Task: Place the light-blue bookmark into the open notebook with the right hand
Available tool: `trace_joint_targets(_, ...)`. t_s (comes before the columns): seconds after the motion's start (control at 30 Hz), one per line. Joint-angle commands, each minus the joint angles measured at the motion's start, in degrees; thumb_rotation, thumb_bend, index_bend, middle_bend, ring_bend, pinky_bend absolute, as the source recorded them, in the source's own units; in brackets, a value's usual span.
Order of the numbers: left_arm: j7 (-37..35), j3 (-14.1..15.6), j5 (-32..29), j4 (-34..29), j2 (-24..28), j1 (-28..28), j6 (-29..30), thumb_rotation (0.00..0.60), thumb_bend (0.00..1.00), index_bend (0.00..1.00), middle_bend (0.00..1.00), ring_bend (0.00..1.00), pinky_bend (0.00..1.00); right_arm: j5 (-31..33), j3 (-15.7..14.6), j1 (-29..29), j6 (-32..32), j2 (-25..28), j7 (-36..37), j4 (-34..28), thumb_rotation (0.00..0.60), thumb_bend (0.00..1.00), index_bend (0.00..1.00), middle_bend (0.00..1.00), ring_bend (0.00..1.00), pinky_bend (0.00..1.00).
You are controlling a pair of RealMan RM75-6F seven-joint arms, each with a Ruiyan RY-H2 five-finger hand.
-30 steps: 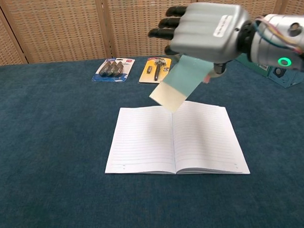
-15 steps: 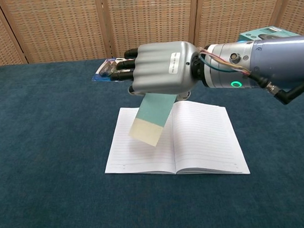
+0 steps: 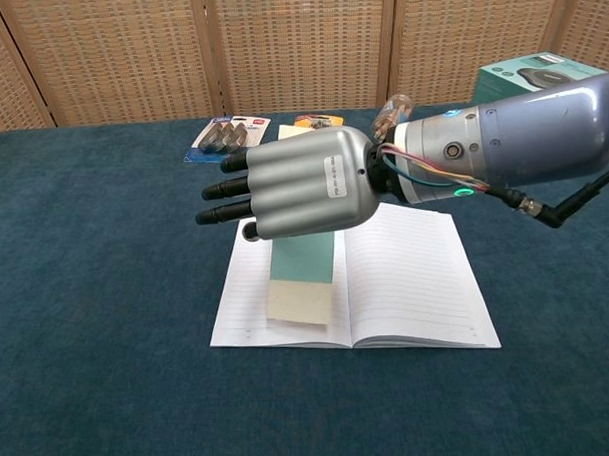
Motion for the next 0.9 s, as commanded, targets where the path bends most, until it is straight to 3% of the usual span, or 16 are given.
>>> trace_joint_targets(0.03, 0.0, 0.0, -0.1, 0.1, 0.0, -0.1, -0.2, 0.6, 0.0, 0.0, 0.0, 0.0, 0.0, -1.9, -1.3, 0.6, 0.9, -0.6, 2.1, 1.5, 0.6, 0.23, 0.67, 0.03, 0.0, 0.16)
trace_joint_targets(0.53, -0.9, 0.1, 0.0, 0.3, 0.2, -0.1, -0.5, 0.6, 0.0, 0.0, 0.0, 0.0, 0.0, -8.1, -3.5, 1.8, 2.9, -2.1, 1.8, 6.4, 0.6, 0.23, 0.66, 0.03, 0.0, 0.16)
trace_joint_targets(0.6, -0.9, 0.1, 0.1, 0.3, 0.2, -0.1, -0.5, 0.6, 0.0, 0.0, 0.0, 0.0, 0.0, -8.5, -3.8, 1.7, 3.2, -2.4, 2.0, 7.2, 0.6, 0.22, 0.6, 0.03, 0.0, 0.16)
trace_joint_targets(0.77, -1.0, 0.1, 0.2, 0.3, 0.3, -0.2, -0.7, 0.6, 0.0, 0.0, 0.0, 0.0, 0.0, -9.0, -4.2, 1.4, 3.6, -2.8, 2.6, 8.2, 0.6, 0.18, 0.3, 0.02, 0.0, 0.16)
trace_joint_targets(0.9, -1.1, 0.2, 0.2, 0.3, 0.3, -0.3, -0.8, 0.6, 0.0, 0.0, 0.0, 0.0, 0.0, -9.0, -4.3, 0.9, 3.9, -2.9, 2.9, 9.0, 0.6, 0.17, 0.19, 0.01, 0.0, 0.16)
